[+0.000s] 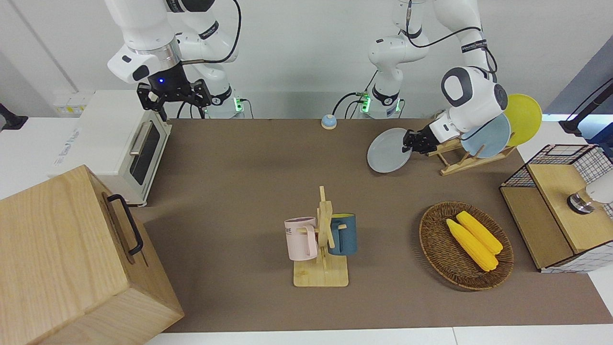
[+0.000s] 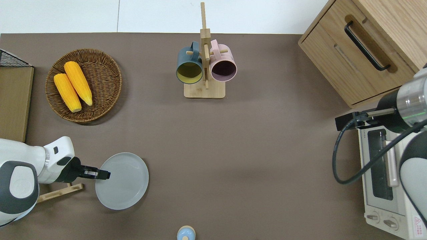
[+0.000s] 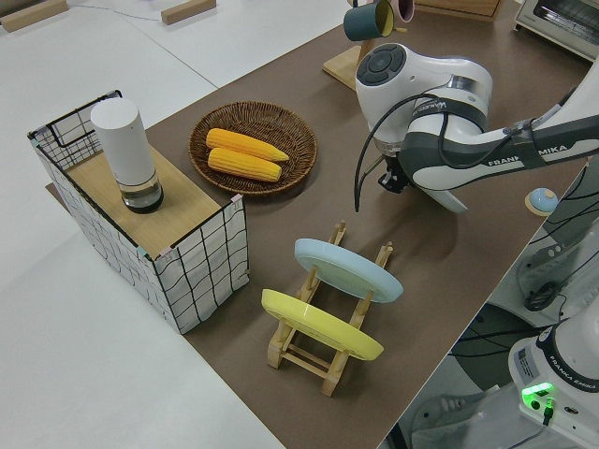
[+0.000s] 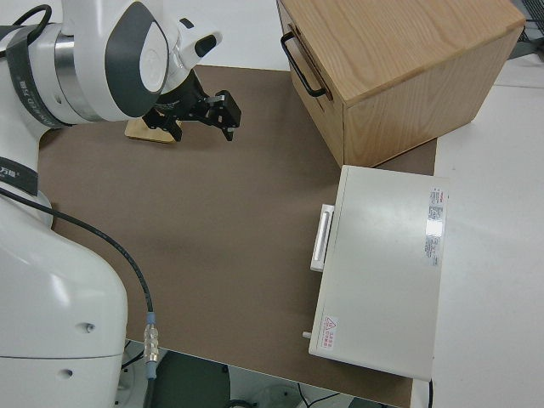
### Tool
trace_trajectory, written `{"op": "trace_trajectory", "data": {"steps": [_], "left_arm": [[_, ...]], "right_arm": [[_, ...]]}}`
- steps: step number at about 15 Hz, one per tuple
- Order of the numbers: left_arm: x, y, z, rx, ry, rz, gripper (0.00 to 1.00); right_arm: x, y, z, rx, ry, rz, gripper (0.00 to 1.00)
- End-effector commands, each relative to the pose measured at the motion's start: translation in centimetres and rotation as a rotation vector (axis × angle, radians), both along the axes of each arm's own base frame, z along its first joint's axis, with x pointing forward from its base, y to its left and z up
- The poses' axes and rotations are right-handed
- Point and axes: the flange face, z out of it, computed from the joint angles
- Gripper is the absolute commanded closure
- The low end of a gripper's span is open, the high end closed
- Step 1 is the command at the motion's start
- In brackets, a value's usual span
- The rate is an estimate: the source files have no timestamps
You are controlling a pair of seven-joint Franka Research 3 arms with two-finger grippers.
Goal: Pick gray plate from low plate rack and place it on table with left arm
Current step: 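Lower the gray plate flat onto the table with the left gripper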
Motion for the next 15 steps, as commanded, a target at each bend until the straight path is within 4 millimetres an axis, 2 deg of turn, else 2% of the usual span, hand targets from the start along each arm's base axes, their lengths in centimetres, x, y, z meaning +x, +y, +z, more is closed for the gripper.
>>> {"op": "trace_trajectory", "data": {"steps": [1, 2, 4, 5, 10, 12, 15], "left_arm": [[0.1, -2.0, -1.5, 0.019, -0.022, -0.024, 0.92], [0.2, -2.1, -1.4, 0.020, -0.024, -0.027, 0.77], [0.3, -2.5, -1.1, 0.022, -0.031, -0.034, 0.35], [0.4, -2.8, -1.0, 0.024, -0.036, -0.040, 0.00], [1.1, -2.6, 0.2, 0.045, -0.049, -0.012, 0.00], [2.0, -3.5, 2.3, 0.110, -0.047, 0.012, 0.00], [2.8, -3.8, 7.2, 0.199, -0.063, 0.043, 0.00]], "right_arm": [[-0.2, -0.1, 0.4, -0.003, 0.002, -0.014, 0.017], [-0.2, -0.1, 0.5, -0.002, 0.001, -0.014, 0.017], [-0.2, -0.2, 0.4, -0.003, 0.002, -0.016, 0.017], [-0.2, -0.1, 0.4, -0.003, 0.002, -0.014, 0.017], [-0.2, -0.1, 0.4, -0.003, 0.002, -0.014, 0.017], [-0.2, -0.2, 0.4, -0.002, 0.002, -0.016, 0.017], [-0.2, -0.1, 0.4, -0.002, 0.004, -0.014, 0.017]]}}
